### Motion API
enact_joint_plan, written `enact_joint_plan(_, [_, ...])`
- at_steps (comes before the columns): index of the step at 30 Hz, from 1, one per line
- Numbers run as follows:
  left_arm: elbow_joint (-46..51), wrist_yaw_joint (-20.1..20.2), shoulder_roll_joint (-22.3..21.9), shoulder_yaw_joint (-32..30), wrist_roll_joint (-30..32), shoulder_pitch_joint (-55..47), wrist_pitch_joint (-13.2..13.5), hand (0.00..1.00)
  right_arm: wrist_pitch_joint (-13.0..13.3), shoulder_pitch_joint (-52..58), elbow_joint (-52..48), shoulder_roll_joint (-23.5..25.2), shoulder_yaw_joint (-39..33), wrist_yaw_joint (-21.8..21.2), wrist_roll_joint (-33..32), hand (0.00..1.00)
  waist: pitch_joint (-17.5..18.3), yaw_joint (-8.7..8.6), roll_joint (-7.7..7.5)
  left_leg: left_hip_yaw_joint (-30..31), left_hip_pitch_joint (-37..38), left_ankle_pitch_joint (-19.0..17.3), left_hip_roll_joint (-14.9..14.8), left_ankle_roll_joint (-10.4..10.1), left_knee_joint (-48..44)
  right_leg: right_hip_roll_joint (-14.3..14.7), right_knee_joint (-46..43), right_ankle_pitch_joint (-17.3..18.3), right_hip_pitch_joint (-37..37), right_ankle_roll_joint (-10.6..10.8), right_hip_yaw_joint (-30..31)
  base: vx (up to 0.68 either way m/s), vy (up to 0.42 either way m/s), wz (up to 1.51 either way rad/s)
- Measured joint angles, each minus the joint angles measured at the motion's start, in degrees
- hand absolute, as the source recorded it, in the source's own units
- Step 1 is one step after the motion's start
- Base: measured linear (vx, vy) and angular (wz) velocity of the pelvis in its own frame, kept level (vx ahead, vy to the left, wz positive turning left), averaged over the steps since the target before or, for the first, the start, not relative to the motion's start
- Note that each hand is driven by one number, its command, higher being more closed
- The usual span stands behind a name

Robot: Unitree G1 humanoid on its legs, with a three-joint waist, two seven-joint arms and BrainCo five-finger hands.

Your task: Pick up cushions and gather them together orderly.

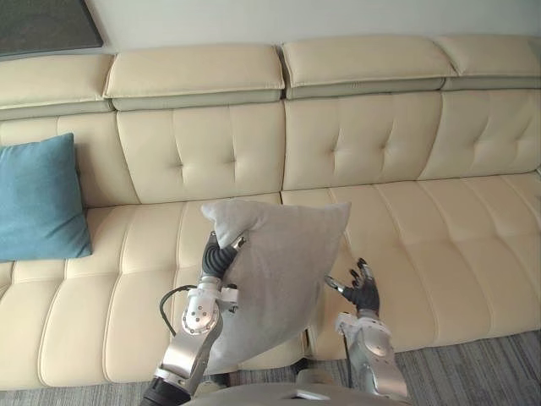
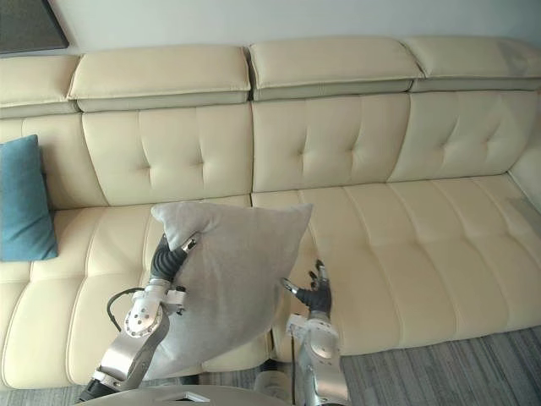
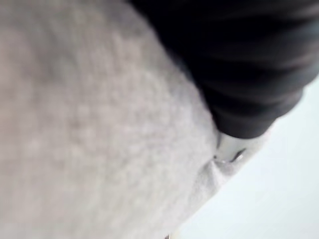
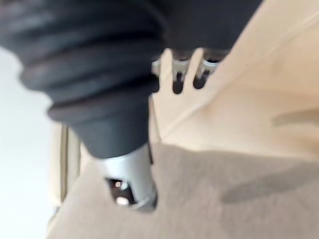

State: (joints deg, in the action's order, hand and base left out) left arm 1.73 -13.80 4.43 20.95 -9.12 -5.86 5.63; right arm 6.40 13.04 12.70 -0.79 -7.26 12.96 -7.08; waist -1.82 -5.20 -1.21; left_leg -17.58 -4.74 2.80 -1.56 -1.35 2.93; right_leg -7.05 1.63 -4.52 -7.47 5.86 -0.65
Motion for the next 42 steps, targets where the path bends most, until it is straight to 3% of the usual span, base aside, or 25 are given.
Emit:
enact_joint_plan(13, [4.54,8.36,0.09,3.08,-0.98,0.00,0.00,1.00,-0.61,-3.97,7.13,-2.96,-2.33,-2.66,-2.73,0.00,0.40,0.29,0.67,1.33,1.65,0.62,0.30,0.07,1.49,-0.33,-0.13,0.14,1.26,0.19,-0.36,-0.03,-0.007,0.02])
enact_joint_plan(21, [7.98,11.00,1.35,5.54,-4.18,-0.60,0.00,1.00,-0.70,-11.52,8.77,-9.42,0.38,-4.18,-2.78,0.00,0.40,0.89,0.67,2.10,1.61,0.92,0.67,0.44,1.48,-0.71,-0.14,0.06,1.65,0.36,-1.46,-0.01,-0.001,0.05])
enact_joint_plan(22, [8.69,11.07,1.37,5.81,-4.25,-0.59,0.00,1.00,-0.70,-12.61,8.74,-9.98,1.16,-4.26,-2.80,1.00,0.40,1.08,0.67,2.18,1.60,0.99,0.66,0.47,1.48,-0.71,-0.15,0.06,1.67,0.36,-1.55,-0.01,-0.014,0.03])
enact_joint_plan(29, [11.27,11.44,1.66,6.19,-4.30,-0.58,0.76,1.00,-0.77,-16.89,5.78,-11.45,8.94,-5.01,-3.80,1.00,0.40,2.05,0.67,3.34,1.14,1.39,0.67,0.50,1.48,-0.71,-0.11,0.06,1.63,0.33,-2.39,-0.02,-0.013,0.08])
enact_joint_plan(33, [13.83,11.15,3.55,6.00,-4.69,-0.57,2.87,1.00,-0.78,-16.94,3.35,-11.41,10.20,-5.19,-4.04,1.00,0.39,2.39,0.65,3.92,0.79,1.60,0.67,0.54,1.48,-0.74,0.23,-0.02,1.79,0.22,-3.16,-0.01,-0.008,0.08])
enact_joint_plan(42, [13.88,10.21,3.40,2.18,-4.68,-2.13,3.73,1.00,-1.53,-16.74,-0.99,-11.07,11.71,-6.58,-3.77,1.00,0.39,2.20,0.65,4.15,1.16,2.12,0.92,0.55,1.57,-0.68,-0.81,0.47,1.65,-0.30,-3.38,-0.01,0.002,0.00])
